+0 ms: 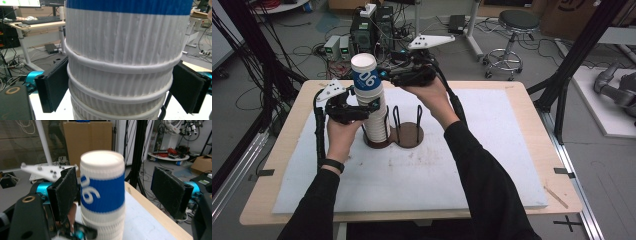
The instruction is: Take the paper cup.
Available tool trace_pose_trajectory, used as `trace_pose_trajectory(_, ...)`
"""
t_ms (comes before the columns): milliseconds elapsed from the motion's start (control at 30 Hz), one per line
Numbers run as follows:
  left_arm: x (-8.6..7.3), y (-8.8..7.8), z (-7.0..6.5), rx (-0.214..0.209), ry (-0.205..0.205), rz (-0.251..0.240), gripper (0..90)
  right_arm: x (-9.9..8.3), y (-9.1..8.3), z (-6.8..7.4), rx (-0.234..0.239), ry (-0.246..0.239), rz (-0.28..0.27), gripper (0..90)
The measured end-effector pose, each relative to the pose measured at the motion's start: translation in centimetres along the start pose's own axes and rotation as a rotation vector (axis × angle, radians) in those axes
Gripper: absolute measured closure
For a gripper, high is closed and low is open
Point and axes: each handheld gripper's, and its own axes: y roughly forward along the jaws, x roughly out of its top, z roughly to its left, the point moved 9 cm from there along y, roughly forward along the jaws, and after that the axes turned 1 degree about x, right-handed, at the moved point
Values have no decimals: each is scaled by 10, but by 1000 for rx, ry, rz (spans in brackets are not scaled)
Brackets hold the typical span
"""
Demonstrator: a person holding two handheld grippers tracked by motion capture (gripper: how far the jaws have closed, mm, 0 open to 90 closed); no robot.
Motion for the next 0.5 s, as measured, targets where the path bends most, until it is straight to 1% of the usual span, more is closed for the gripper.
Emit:
trace_pose_trajectory(100,0,0,0,-1,0,1,116,6,10,5,12,0,12,221)
trace_pose_trajectory(167,0,0,0,0,-1,1,116,10,17,8,21,5,11,221)
trace_pose_trajectory(200,0,0,0,1,-2,1,116,11,20,8,18,14,14,219)
trace_pose_trajectory(233,0,0,0,1,-1,-1,116,11,23,9,21,19,19,219)
trace_pose_trajectory(300,0,0,0,1,0,0,116,12,29,8,10,23,27,218)
trace_pose_trajectory(367,0,0,0,1,0,-1,117,12,34,8,11,37,31,218)
trace_pose_trajectory(400,0,0,0,1,0,-1,116,11,39,8,10,47,44,218)
trace_pose_trajectory(500,0,0,0,0,2,1,117,10,43,8,13,57,48,218)
